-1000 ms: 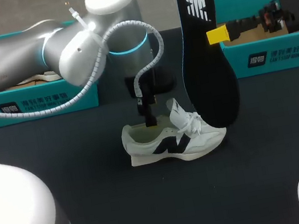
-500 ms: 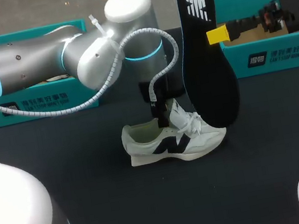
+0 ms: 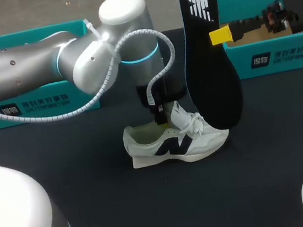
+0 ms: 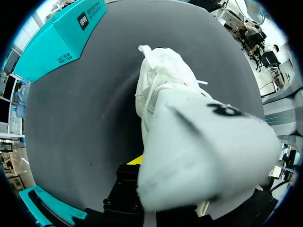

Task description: Take the shoe out of the shoebox, open the shoe tongue, remove and reinsert the insole, then place the shoe into the shoebox

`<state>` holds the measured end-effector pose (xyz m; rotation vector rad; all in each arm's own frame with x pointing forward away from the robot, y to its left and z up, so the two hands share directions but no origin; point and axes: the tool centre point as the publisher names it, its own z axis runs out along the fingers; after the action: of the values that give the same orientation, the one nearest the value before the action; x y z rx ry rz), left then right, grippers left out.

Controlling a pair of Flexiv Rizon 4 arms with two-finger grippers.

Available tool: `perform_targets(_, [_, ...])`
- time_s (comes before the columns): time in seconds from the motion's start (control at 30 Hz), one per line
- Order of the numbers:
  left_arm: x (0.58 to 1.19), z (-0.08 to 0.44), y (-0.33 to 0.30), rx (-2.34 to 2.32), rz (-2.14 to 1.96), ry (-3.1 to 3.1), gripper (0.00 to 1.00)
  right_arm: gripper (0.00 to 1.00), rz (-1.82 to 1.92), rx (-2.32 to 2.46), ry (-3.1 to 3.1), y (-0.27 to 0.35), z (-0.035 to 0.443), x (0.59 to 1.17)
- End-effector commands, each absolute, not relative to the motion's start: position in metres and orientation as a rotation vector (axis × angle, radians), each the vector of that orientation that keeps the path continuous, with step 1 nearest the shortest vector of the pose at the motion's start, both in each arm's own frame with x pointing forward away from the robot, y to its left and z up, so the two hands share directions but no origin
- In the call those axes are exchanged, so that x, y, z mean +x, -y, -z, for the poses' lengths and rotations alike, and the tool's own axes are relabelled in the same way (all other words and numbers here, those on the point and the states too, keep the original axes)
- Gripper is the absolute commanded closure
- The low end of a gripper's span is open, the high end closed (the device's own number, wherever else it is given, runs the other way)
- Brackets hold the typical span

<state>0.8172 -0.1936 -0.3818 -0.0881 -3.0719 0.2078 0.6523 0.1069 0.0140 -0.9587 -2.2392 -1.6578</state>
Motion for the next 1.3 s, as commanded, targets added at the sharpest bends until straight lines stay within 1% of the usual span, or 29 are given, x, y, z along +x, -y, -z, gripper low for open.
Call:
perform_targets(0.03, [0.817,0.382,0.193,-0.090,-0.210,3.074,1.00,1.00,1.652,-0.958,2.241,-0.109,-0.015,0.655])
perform_targets(0.4, [0.817,0.382,0.193,-0.090,-0.210,3.074,1.00,1.00,1.652,-0.958,2.241,-0.109,-0.015,0.655])
perform_targets(0.53, [0.818,0.378,0.199,-0.165,-0.208,3.091,1.00,1.00,1.652,-0.958,2.241,-0.109,-0.015,0.655])
perform_targets(0.63, [0.817,0.365,0.199,-0.287,-0.258,3.081,1.00,1.00,1.652,-0.958,2.241,-0.109,-0.015,0.655])
perform_targets(0.8, [0.820,0.343,0.196,-0.604,-0.373,2.958,1.00,1.00,1.652,-0.958,2.241,-0.109,-0.015,0.655])
perform_targets(0.9, [0.824,0.332,0.192,-0.868,-0.426,2.771,1.00,1.00,1.652,-0.958,2.241,-0.109,-0.015,0.655])
perform_targets(1.03, [0.827,0.324,0.193,-1.323,-0.348,2.440,1.00,1.00,1.652,-0.958,2.241,-0.109,-0.015,0.655])
perform_targets(1.07, [0.828,0.321,0.192,-1.328,-0.360,2.418,1.00,1.00,1.652,-0.958,2.241,-0.109,-0.015,0.655])
perform_targets(1.13, [0.827,0.318,0.193,-1.563,-0.322,2.242,1.00,1.00,1.652,-0.958,2.241,-0.109,-0.015,0.655])
perform_targets(1.3, [0.826,0.309,0.197,-1.853,-0.268,1.998,1.00,1.00,1.652,-0.958,2.241,-0.109,-0.015,0.655])
